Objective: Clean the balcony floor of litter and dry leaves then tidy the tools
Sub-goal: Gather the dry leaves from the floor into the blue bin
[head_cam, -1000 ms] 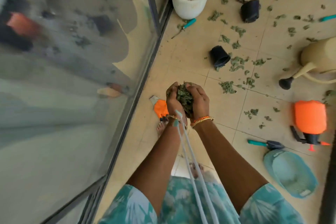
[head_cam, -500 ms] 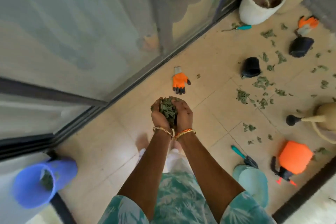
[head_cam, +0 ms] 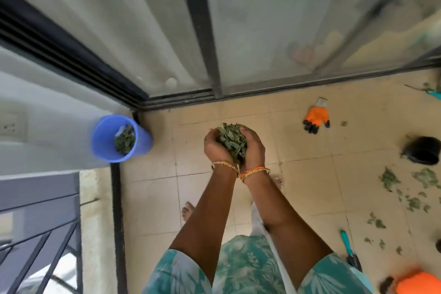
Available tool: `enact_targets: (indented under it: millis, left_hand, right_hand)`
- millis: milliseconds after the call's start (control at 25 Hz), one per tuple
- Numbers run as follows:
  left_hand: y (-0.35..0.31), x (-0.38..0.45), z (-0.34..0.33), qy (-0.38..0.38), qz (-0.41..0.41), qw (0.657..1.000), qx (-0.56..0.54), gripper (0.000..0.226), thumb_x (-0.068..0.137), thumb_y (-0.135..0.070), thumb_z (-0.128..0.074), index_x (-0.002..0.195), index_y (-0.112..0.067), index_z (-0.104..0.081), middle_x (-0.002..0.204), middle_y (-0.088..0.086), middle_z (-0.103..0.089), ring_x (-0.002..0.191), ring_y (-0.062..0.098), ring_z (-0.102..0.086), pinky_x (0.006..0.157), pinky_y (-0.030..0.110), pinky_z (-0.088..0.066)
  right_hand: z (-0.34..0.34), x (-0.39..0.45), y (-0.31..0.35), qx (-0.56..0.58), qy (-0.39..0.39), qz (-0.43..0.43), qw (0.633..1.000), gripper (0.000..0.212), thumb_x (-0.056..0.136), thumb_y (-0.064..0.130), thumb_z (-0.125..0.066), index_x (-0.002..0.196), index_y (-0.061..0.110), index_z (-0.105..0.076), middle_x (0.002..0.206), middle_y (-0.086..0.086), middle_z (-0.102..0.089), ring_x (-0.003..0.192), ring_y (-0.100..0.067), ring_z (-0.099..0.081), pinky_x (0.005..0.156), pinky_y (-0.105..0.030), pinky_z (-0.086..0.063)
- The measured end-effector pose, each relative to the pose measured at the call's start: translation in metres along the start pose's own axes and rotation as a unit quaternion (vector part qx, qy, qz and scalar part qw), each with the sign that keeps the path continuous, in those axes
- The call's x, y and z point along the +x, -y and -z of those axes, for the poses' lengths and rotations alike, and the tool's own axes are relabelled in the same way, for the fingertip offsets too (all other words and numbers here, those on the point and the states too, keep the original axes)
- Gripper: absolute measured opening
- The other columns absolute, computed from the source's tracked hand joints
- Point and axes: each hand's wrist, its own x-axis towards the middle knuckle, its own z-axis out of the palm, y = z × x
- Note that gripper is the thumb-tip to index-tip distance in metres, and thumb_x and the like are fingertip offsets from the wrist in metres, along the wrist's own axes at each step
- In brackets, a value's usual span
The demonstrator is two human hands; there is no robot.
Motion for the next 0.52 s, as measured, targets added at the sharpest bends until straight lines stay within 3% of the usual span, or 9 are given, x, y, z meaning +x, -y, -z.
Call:
enact_targets:
  millis: [120,320,400,520]
  left_hand:
    - [-0.066,0.027,0.056,-0.054,-0.037,0.998,0.001,0.034,0.068,-0.021,-0.062,0.094,-0.002,-0.069,0.097,0.018,-0.068,0.096,0.035,-0.065,0.086,0.044,-0.055]
    - [-0.166,0.081,0.142,-0.103,-0.089,0.991,0.0,0.014,0.086,-0.006,-0.053,0.092,-0.001,-0.065,0.08,0.011,-0.064,0.072,0.022,-0.061,0.059,0.024,-0.051]
    - [-0.197,0.112,0.176,-0.132,-0.13,0.983,0.01,0.014,0.088,-0.003,-0.052,0.094,-0.001,-0.065,0.081,0.009,-0.064,0.072,0.019,-0.06,0.062,0.025,-0.051]
    - [-0.228,0.172,0.225,-0.166,-0.158,0.973,0.008,0.02,0.087,-0.008,-0.055,0.102,-0.002,-0.066,0.092,0.01,-0.067,0.085,0.021,-0.062,0.079,0.034,-0.053]
  right_hand:
    - [-0.055,-0.015,-0.063,-0.022,0.024,-0.016,0.999,0.023,0.073,0.017,-0.066,0.095,0.008,-0.069,0.106,-0.018,-0.067,0.099,-0.032,-0.063,0.087,-0.042,-0.051]
    - [-0.153,-0.024,-0.179,-0.05,0.066,-0.065,0.994,0.061,0.052,0.028,-0.077,0.105,0.002,-0.067,0.113,-0.022,-0.065,0.107,-0.037,-0.062,0.095,-0.047,-0.049]
    - [-0.187,-0.015,-0.223,-0.094,0.105,-0.062,0.988,0.043,0.058,0.025,-0.079,0.096,0.006,-0.069,0.104,-0.018,-0.068,0.096,-0.033,-0.066,0.089,-0.043,-0.053]
    - [-0.231,0.011,-0.281,-0.149,0.151,-0.063,0.975,0.01,0.073,0.007,-0.073,0.082,0.009,-0.068,0.083,-0.011,-0.07,0.075,-0.025,-0.066,0.075,-0.035,-0.055]
